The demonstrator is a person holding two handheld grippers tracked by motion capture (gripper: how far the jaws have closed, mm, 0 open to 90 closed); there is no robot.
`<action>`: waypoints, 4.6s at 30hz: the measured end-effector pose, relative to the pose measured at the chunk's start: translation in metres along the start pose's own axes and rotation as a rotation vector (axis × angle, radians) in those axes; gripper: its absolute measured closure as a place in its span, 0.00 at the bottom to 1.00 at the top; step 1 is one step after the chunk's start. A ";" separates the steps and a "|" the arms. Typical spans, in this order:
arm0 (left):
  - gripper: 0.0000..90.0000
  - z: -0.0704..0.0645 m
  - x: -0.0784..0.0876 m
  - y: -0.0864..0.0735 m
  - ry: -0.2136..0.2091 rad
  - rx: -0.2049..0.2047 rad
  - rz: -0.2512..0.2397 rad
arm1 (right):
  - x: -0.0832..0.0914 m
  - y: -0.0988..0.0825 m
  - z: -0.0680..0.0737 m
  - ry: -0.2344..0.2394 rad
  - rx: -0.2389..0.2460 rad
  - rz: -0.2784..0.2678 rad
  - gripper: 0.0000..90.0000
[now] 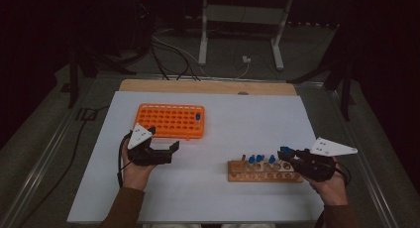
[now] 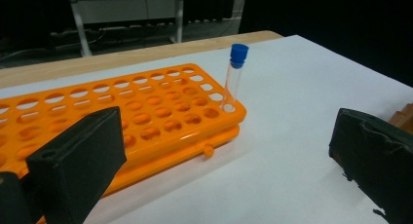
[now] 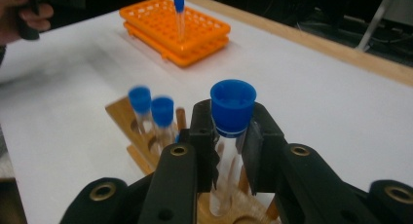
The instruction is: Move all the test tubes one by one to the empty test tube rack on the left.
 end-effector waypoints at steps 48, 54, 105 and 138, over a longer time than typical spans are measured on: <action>0.27 -0.096 -0.073 0.035 -0.303 -0.082 -0.012 | -0.106 0.085 0.046 0.074 0.021 -0.033 0.85; 0.39 -0.104 -0.078 0.037 -0.313 -0.093 -0.018 | -0.116 0.088 0.056 0.098 0.030 -0.029 0.85; 0.86 -0.061 -0.073 0.038 -0.291 -0.097 -0.051 | -0.086 0.078 0.025 -0.015 -0.037 -0.100 0.00; 0.86 0.007 -0.117 -0.005 0.001 -0.039 0.008 | -0.034 0.048 -0.006 -0.129 -0.067 -0.146 0.00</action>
Point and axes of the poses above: each handheld gripper's, and its own axes: x roughly backward along the jaws, y roughly out of its top, z roughly to its left, the point moved 4 cm from there along -x, roughly forward along the jaws, and after that the axes turned 6 degrees about -z, right-handed, at the moved point
